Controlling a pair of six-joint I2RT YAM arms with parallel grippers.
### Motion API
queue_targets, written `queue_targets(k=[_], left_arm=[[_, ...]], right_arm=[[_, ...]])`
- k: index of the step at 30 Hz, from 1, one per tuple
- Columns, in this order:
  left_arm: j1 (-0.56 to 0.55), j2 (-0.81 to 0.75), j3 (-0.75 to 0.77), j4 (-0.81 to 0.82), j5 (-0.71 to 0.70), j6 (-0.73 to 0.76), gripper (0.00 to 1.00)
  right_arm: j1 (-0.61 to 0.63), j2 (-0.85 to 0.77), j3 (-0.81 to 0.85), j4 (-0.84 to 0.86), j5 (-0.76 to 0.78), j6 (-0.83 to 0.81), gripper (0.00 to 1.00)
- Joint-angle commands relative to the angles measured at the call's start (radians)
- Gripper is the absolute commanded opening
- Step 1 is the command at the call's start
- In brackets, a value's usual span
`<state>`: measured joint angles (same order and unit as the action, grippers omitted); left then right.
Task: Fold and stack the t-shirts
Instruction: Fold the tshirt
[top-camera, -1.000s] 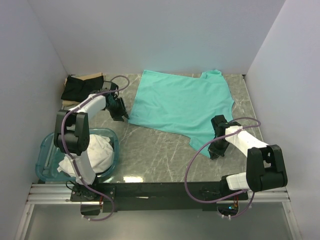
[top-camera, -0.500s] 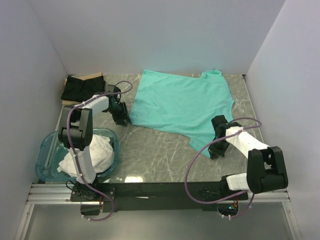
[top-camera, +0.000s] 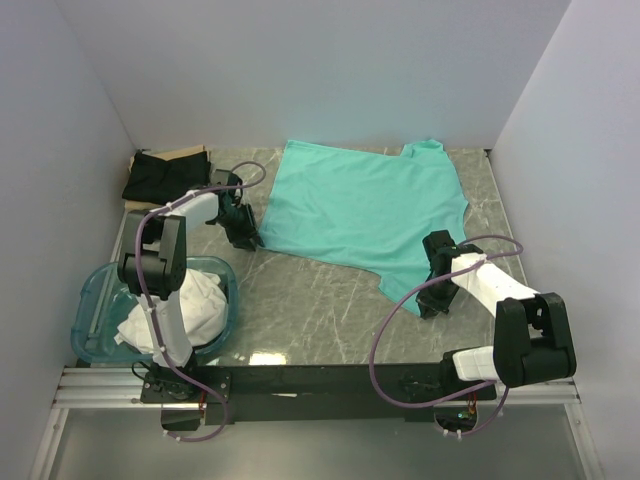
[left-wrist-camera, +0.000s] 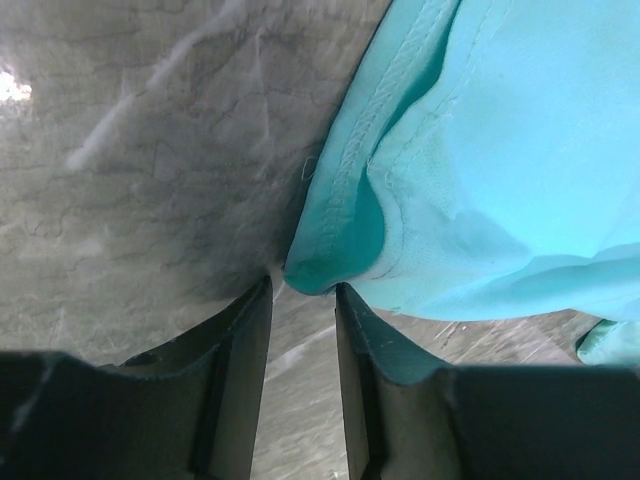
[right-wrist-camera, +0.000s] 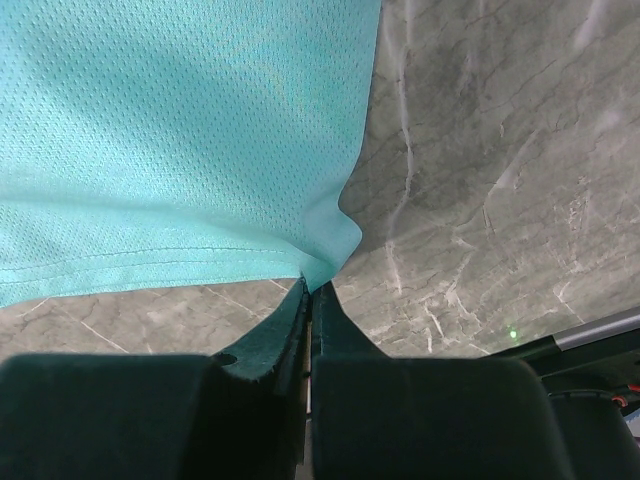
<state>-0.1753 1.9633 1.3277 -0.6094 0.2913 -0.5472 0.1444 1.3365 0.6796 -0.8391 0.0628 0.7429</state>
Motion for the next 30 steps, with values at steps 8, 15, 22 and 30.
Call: queue_targets(k=[8,15,22,30], left_arm=[[-0.006,0.042,0.06,0.034,0.006,-0.02,0.35],[-0.007,0.054,0.054,0.04,0.016,-0.017,0.06],[-0.004,0.028,0.1,-0.006,0.055,-0.023,0.0],[0.049,-0.079,0.123,-0.096,0.118,-0.082,0.0]], right_arm=[[0.0,-0.036,-0.012,-0.003,0.012,0.016,0.0],[0.001,-0.033,-0.009,0.001,0.009,0.018,0.0],[0.0,-0.056,0.069,-0.047,0.014,0.01,0.0],[0.0,-0.118,0.202,-0.17,0.057,-0.014,0.0]])
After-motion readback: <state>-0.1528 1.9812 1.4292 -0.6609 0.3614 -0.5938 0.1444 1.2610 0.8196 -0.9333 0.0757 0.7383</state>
